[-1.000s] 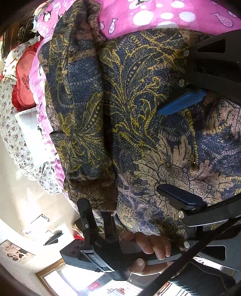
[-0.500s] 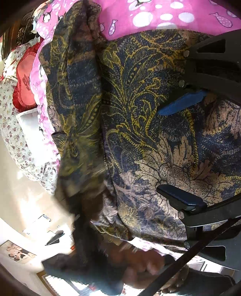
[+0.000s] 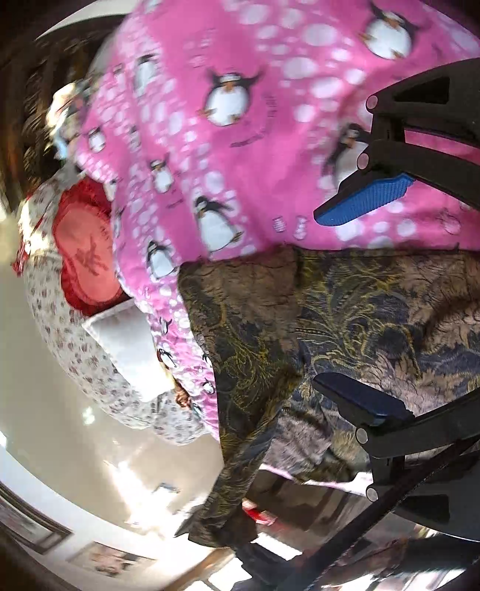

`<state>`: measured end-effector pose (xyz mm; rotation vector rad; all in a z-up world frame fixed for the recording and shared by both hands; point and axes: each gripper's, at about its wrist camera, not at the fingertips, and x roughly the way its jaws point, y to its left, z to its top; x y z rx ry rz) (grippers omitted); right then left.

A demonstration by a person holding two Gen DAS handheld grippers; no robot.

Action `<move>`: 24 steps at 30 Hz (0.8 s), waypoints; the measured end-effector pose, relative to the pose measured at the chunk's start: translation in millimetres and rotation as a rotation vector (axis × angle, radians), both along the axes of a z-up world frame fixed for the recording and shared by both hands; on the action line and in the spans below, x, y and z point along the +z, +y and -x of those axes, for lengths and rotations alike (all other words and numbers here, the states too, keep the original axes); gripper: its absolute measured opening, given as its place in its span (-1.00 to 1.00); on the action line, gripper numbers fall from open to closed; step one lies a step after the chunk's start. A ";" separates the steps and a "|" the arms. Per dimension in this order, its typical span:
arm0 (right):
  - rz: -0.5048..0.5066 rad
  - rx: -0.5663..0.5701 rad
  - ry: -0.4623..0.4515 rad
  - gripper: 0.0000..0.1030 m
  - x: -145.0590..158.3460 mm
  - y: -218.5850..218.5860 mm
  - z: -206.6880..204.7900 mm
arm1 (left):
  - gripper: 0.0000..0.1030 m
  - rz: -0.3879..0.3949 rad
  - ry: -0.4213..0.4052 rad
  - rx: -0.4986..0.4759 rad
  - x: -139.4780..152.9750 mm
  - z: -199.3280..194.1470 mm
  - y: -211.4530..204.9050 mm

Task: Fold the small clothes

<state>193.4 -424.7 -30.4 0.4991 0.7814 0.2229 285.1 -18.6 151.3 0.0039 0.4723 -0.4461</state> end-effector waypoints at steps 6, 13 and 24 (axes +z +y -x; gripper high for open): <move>0.020 0.050 -0.016 0.66 5.4 21.2 -8.6 | -0.89 -0.039 -0.018 0.042 -31.4 -6.8 36.7; 0.058 0.112 0.004 0.66 -6.7 51.2 -0.4 | 0.20 0.119 0.358 0.174 -127.9 5.6 127.2; 0.091 0.219 0.041 0.66 -36.4 100.3 10.2 | 0.78 0.607 0.695 0.278 -160.8 17.3 172.3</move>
